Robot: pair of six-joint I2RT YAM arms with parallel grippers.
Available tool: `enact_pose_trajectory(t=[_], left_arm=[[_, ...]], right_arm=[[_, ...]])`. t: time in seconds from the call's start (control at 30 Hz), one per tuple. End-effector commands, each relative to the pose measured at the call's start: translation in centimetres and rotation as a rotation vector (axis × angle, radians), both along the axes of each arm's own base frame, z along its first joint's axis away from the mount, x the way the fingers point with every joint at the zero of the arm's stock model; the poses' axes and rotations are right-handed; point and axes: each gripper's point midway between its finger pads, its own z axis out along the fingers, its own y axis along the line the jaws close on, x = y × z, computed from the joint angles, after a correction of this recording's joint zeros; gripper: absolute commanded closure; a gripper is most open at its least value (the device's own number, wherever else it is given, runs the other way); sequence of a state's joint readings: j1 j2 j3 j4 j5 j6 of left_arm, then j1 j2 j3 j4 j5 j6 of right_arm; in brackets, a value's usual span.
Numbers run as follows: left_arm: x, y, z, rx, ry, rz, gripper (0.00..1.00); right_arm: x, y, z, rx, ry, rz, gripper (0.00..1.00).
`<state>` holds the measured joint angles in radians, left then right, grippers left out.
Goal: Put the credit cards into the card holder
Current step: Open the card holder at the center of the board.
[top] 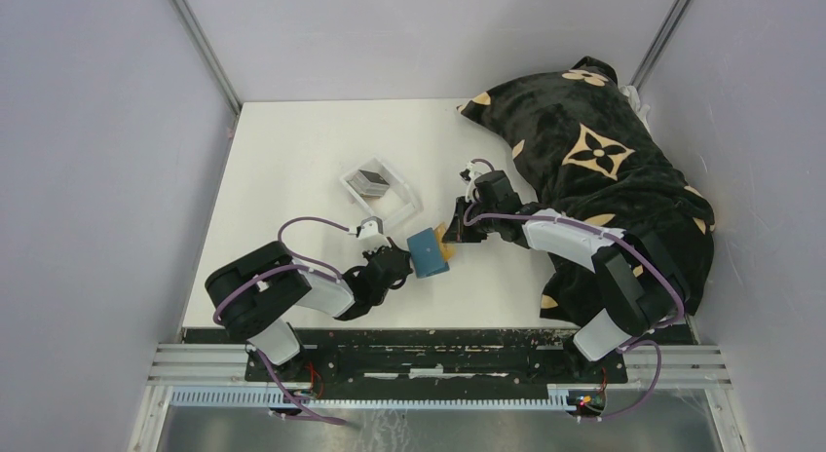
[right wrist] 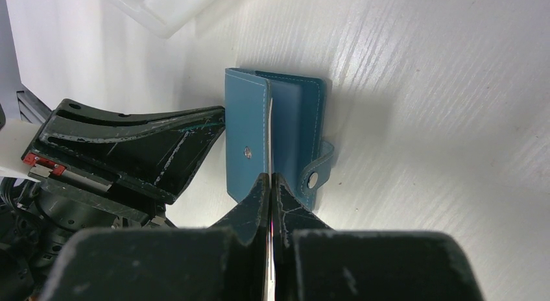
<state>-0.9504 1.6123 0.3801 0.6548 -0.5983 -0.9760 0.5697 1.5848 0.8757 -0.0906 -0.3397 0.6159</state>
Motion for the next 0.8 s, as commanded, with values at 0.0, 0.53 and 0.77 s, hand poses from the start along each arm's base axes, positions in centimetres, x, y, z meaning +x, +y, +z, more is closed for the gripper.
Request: enact_pose_trajectory(t=[0.0,0.53,0.77], left_arm=[[-1.6,1.1,-2.6,0.073,0.072,-0.02,0.9],[-1.7,1.0,-2.7,0.073,0.073,-0.02,0.9],[-1.8,1.1,-2.8,0.073,0.073,-0.02,0.9]], right_arm=[[0.8,0.8,2.2,0.043,-0.075,0.01,0.99],[0.3,0.9,1.1,0.044,-0.054,0.011,0.99],[-0.1,1.5,1.0,0.052,-0.051,0.025,0.99]])
